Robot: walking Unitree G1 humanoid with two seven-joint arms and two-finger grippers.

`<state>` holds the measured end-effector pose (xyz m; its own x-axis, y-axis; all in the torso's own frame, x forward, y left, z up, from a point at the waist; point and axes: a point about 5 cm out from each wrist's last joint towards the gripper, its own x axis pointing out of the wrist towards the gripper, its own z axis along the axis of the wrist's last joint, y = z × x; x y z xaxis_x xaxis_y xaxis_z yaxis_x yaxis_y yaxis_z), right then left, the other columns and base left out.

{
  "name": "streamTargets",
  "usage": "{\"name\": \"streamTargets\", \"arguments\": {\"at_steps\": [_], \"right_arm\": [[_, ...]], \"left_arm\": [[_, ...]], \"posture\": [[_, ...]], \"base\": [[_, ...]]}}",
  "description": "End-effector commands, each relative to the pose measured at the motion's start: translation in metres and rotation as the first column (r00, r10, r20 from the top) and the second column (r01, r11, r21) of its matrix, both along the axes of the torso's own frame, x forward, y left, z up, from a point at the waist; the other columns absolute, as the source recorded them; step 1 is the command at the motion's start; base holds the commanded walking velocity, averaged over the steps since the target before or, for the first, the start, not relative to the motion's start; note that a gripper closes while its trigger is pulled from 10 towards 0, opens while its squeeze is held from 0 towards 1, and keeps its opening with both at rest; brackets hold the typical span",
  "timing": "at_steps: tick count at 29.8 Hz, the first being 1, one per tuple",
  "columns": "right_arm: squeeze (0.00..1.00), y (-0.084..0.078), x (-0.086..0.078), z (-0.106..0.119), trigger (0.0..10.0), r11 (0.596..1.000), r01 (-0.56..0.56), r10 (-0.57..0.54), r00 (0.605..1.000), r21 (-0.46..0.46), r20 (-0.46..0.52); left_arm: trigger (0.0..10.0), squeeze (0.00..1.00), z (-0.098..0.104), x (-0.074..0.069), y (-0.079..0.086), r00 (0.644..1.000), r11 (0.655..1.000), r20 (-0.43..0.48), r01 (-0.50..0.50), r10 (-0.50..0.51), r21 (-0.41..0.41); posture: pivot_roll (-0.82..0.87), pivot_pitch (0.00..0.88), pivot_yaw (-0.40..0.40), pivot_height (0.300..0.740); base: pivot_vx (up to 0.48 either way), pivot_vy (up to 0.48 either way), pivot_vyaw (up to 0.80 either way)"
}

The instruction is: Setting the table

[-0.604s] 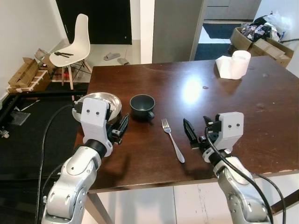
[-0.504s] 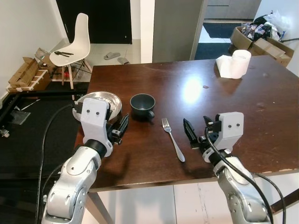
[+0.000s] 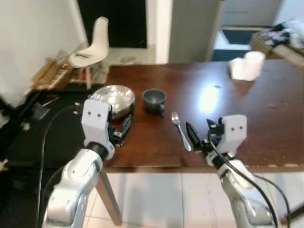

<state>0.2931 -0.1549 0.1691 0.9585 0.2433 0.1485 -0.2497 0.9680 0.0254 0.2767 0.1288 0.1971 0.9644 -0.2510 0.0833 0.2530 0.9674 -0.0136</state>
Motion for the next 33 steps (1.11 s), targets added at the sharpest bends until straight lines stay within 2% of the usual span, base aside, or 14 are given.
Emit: {"name": "streamTargets", "arguments": {"at_steps": [1, 27, 33], "right_arm": [[0.00, -0.0012, -0.0010, -0.0043, 10.0, 1.000, 0.009, -0.009, 1.000, -0.004, -0.015], [0.00, -0.0026, 0.0002, -0.0048, 10.0, 1.000, 0.021, -0.021, 1.000, 0.006, -0.022], [0.00, -0.0036, 0.0006, -0.0058, 10.0, 1.000, 0.025, -0.025, 0.999, 0.010, -0.032]], "left_arm": [[10.0, 0.00, 0.0010, 0.0005, -0.0008, 1.000, 1.000, 0.003, 0.001, -0.001, 0.004], [10.0, 0.00, 0.0009, 0.0003, -0.0015, 1.000, 1.000, 0.005, 0.001, -0.001, -0.002], [10.0, 0.00, 0.0003, 0.0001, -0.0018, 1.000, 1.000, 0.002, -0.001, 0.001, -0.003]], "posture": [[-0.04, 0.000, 0.086, 0.740], [-0.04, 0.000, 0.085, 0.740], [-0.04, 0.000, 0.085, 0.740]], "base": [[-0.349, 0.000, 0.00], [-0.346, 0.000, 0.00], [-0.139, 0.000, -0.09]]}}
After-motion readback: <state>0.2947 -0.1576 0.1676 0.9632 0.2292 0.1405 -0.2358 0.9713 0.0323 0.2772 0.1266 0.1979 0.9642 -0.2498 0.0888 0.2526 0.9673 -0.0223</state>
